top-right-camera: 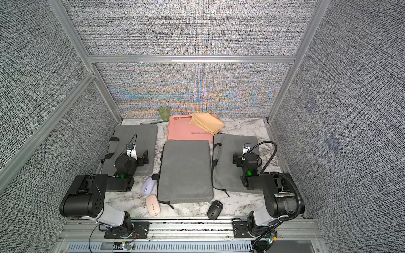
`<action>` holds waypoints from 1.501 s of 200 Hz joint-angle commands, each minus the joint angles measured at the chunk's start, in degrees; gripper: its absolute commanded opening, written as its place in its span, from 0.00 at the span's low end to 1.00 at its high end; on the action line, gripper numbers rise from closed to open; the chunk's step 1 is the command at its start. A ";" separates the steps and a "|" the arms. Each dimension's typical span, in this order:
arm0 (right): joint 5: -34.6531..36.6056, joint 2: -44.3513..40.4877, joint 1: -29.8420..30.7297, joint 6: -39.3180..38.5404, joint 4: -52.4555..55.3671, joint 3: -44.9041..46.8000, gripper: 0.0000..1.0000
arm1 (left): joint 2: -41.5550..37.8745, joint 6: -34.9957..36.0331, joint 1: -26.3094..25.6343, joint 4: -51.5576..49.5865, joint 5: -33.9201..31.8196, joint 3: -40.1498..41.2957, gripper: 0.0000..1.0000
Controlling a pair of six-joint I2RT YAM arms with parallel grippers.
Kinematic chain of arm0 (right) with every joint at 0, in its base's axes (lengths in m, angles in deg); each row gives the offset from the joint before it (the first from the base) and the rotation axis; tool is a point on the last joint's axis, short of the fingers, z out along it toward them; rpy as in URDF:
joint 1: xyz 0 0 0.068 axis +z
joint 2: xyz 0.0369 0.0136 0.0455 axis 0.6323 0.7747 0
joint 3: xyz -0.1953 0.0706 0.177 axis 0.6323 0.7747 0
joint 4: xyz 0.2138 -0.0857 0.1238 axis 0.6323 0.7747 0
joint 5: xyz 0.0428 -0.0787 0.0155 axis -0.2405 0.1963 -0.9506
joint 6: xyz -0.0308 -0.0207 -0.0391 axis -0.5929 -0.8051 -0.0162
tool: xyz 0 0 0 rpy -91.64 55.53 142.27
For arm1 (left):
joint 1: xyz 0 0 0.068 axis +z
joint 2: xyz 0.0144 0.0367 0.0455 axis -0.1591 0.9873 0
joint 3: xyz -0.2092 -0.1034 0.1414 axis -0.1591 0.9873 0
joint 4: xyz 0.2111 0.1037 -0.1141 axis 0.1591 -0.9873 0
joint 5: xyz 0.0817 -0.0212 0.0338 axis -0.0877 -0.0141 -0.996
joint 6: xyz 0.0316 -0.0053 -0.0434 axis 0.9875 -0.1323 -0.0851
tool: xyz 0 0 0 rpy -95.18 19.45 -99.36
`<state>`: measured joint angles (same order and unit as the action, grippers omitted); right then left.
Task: Put the mouse into the laptop bag
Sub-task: Adjust the zippered laptop bag at the center of the board.
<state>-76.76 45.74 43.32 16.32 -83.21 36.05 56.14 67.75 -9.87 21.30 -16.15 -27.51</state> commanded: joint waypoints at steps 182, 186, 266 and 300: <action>2.57 -38.44 7.71 21.42 31.82 -0.86 0.99 | -38.53 -20.45 -0.39 -40.29 -2.88 -4.76 0.99; -0.76 -39.33 7.65 21.59 31.90 -0.47 0.99 | -39.29 -20.77 -0.41 -40.06 -0.07 -4.93 0.99; -14.56 -25.46 18.58 33.00 45.25 -13.01 0.99 | -53.89 -43.76 -0.26 -52.79 13.02 -2.02 0.99; -10.26 -10.28 32.18 35.35 44.67 -20.66 0.96 | -57.30 -49.19 -0.34 -52.08 18.03 1.56 0.99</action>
<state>-88.81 27.09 69.09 49.43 -41.77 19.73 0.97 23.91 -10.15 -29.08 -2.33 -27.69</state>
